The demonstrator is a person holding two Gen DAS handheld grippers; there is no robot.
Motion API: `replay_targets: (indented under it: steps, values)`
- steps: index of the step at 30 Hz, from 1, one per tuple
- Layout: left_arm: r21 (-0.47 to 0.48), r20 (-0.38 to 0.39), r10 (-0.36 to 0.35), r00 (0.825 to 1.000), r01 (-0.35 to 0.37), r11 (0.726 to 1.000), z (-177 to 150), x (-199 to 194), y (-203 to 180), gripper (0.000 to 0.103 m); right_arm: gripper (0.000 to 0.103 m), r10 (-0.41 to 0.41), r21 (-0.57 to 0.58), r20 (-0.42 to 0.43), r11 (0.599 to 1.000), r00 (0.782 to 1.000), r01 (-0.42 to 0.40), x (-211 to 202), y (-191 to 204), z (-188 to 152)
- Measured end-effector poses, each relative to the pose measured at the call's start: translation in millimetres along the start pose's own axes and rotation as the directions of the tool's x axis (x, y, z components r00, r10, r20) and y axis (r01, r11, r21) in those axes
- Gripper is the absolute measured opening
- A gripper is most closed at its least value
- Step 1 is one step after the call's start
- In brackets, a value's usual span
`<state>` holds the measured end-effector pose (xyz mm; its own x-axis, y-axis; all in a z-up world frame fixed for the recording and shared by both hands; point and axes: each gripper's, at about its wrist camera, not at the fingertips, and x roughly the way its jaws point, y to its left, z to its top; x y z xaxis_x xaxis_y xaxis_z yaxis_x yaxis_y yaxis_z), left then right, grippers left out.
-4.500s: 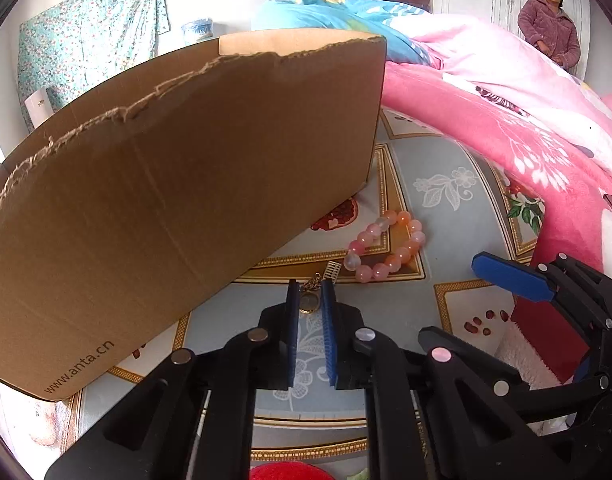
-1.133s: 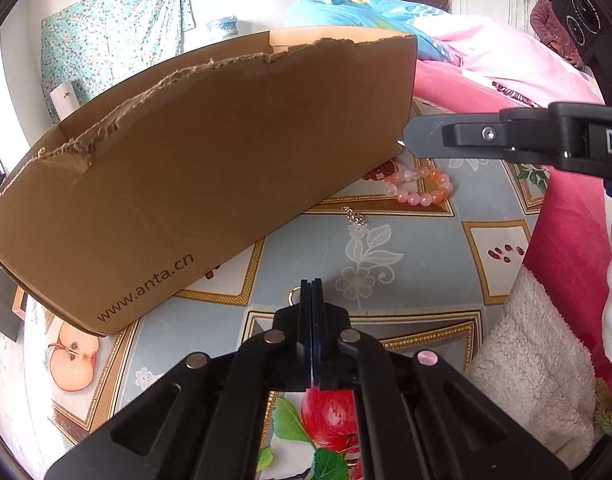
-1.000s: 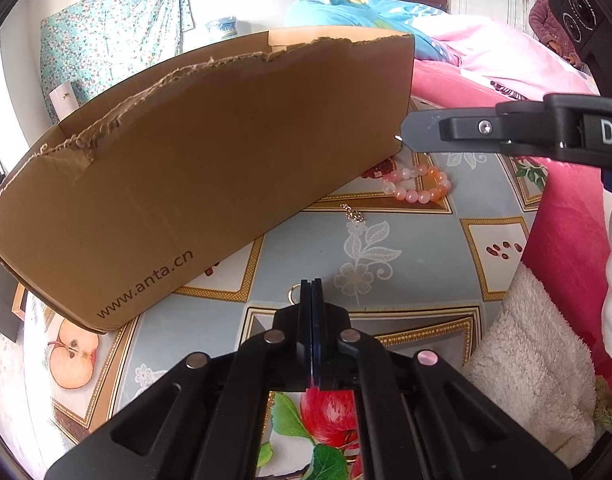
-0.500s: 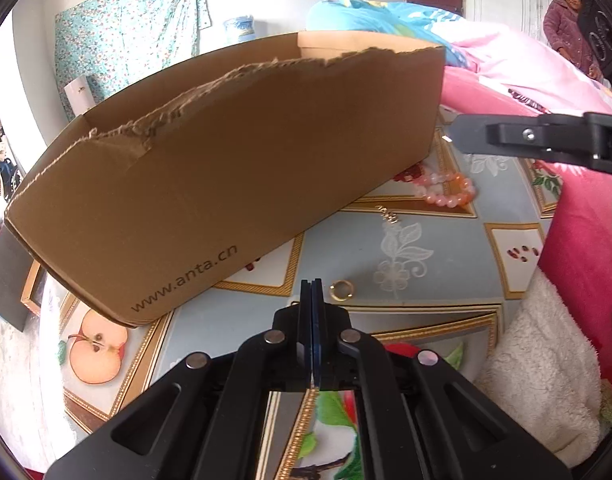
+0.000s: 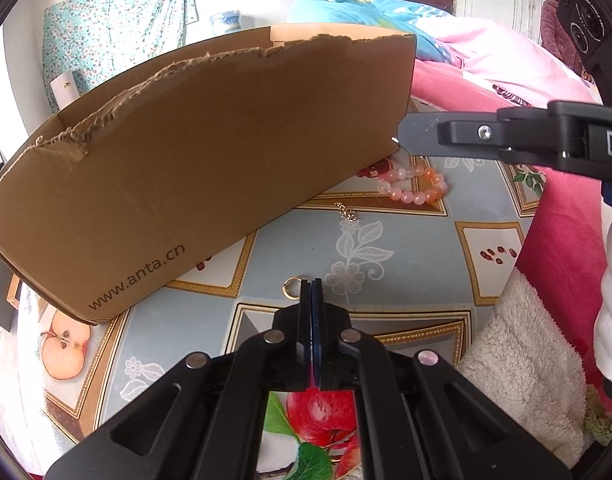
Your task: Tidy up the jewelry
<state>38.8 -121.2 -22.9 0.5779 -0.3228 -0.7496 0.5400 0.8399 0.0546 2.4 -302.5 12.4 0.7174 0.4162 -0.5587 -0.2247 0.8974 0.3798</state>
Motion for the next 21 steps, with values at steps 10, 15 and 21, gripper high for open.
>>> replay_targets:
  steps: [10, 15, 21]
  values:
    - [0.041, 0.009, 0.01, 1.0, -0.01, 0.999, 4.6, 7.3, 11.5, 0.026, 0.004, 0.018, 0.016, -0.008, 1.0, 1.0, -0.017, 5.9, -6.3, -0.2]
    - [0.048, 0.014, -0.02, 1.0, 0.019, 0.999, 4.9, 10.2, 13.0, 0.012, 0.004, 0.019, 0.025, -0.01, 1.0, 1.0, -0.019, 8.1, -9.8, -0.9]
    - [0.049, 0.025, -0.019, 1.0, 0.017, 0.999, 1.4, 9.8, 12.3, 0.011, 0.004, 0.02, 0.022, -0.013, 1.0, 1.0, -0.02, 9.2, -8.9, -0.6]
